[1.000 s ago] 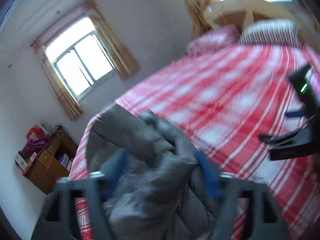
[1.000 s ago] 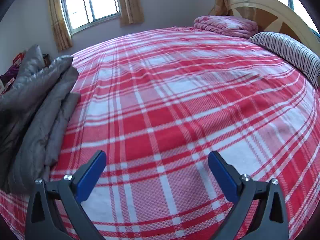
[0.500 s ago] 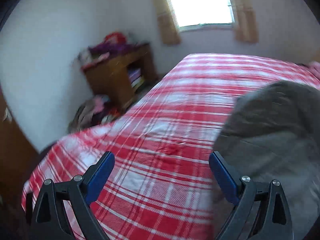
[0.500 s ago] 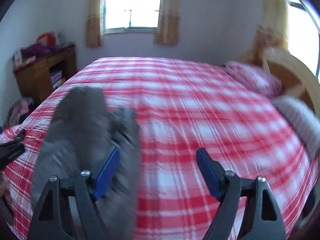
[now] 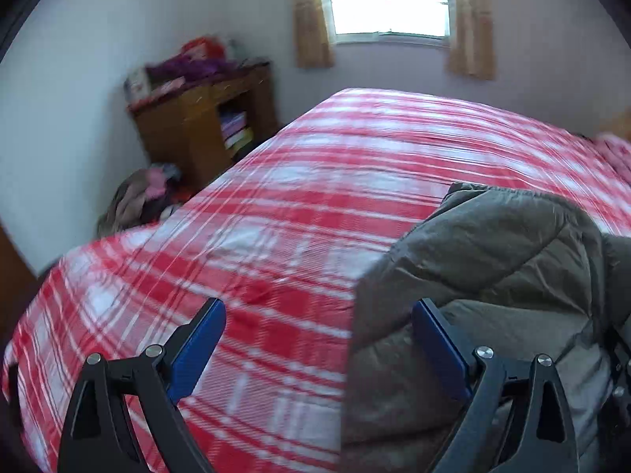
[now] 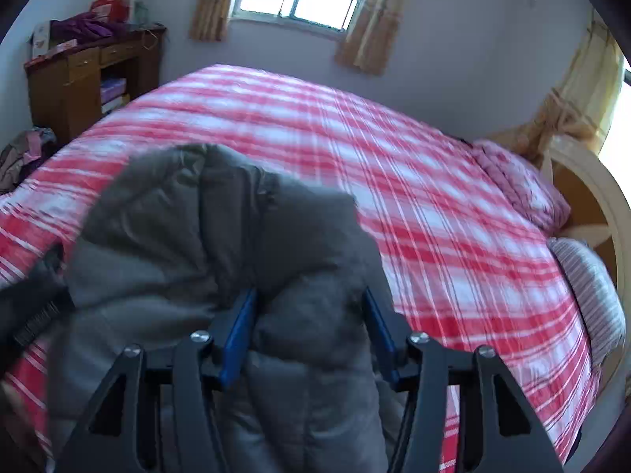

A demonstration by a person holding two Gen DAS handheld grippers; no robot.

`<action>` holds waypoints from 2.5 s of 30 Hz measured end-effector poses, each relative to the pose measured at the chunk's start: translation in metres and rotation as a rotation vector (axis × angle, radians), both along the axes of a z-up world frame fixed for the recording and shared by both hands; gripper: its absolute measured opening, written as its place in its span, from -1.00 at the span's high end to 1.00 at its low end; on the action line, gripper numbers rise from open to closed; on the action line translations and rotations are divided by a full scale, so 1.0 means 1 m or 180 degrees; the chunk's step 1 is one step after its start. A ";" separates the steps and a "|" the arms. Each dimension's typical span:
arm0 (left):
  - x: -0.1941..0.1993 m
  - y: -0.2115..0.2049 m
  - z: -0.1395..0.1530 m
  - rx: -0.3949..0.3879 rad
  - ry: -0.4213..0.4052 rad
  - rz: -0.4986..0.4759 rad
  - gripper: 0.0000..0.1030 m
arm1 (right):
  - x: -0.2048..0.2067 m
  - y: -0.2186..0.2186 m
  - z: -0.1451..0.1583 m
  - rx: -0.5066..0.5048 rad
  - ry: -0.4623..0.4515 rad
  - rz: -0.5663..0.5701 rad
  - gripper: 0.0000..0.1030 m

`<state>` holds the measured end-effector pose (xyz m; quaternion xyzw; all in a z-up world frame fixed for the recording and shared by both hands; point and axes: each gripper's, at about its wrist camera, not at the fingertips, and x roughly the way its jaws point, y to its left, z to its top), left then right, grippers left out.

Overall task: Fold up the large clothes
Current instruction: 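Grasp the jacket with the right gripper while the left gripper holds it, then hold the folded jacket up with both grippers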

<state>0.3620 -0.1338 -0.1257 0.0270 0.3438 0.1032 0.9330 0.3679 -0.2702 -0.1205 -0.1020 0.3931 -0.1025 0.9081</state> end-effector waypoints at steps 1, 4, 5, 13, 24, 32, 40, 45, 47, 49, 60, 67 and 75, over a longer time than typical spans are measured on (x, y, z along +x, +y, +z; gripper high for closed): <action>-0.003 -0.012 0.002 0.0088 -0.0041 -0.0077 -0.86 | -0.005 -0.009 -0.002 0.0032 -0.0007 -0.0028 -0.05; -0.014 -0.058 0.005 0.0472 -0.0195 -0.0372 -0.86 | -0.025 -0.051 -0.016 0.0355 -0.0080 -0.0198 0.00; -0.017 -0.072 0.003 0.0617 -0.0235 -0.0466 -0.86 | -0.028 -0.059 -0.020 0.0422 -0.0091 -0.0243 0.01; -0.011 -0.112 -0.027 0.0844 -0.0194 -0.0562 -0.90 | -0.036 -0.094 -0.052 0.0828 -0.0222 -0.0381 0.03; -0.004 -0.110 -0.045 0.0831 -0.0133 -0.0507 -0.94 | -0.035 -0.092 -0.067 0.0927 -0.0236 -0.0389 0.03; 0.001 -0.110 -0.051 0.0803 -0.0053 -0.0488 -0.97 | -0.028 -0.092 -0.072 0.0885 -0.0161 -0.0397 0.02; 0.008 -0.102 -0.051 0.0738 -0.0013 -0.0496 -0.98 | -0.028 -0.092 -0.074 0.0850 -0.0145 -0.0407 0.02; 0.009 -0.100 -0.052 0.0724 -0.0009 -0.0498 -0.98 | -0.027 -0.091 -0.073 0.0835 -0.0142 -0.0411 0.02; 0.009 -0.100 -0.052 0.0722 -0.0007 -0.0498 -0.98 | -0.027 -0.091 -0.073 0.0828 -0.0139 -0.0413 0.02; 0.009 -0.099 -0.052 0.0713 -0.0007 -0.0498 -0.98 | -0.027 -0.090 -0.073 0.0813 -0.0134 -0.0415 0.02; 0.007 -0.099 -0.046 0.0716 0.0063 -0.0583 -0.98 | -0.025 -0.086 -0.070 0.0725 -0.0065 -0.0396 0.01; -0.001 -0.063 0.012 0.0456 -0.0322 -0.0455 -0.98 | -0.042 -0.088 0.000 0.0735 -0.0474 -0.0468 -0.06; 0.043 -0.075 -0.029 0.0650 0.0031 -0.0436 -0.98 | 0.016 -0.070 -0.013 0.1051 -0.0342 -0.0166 0.13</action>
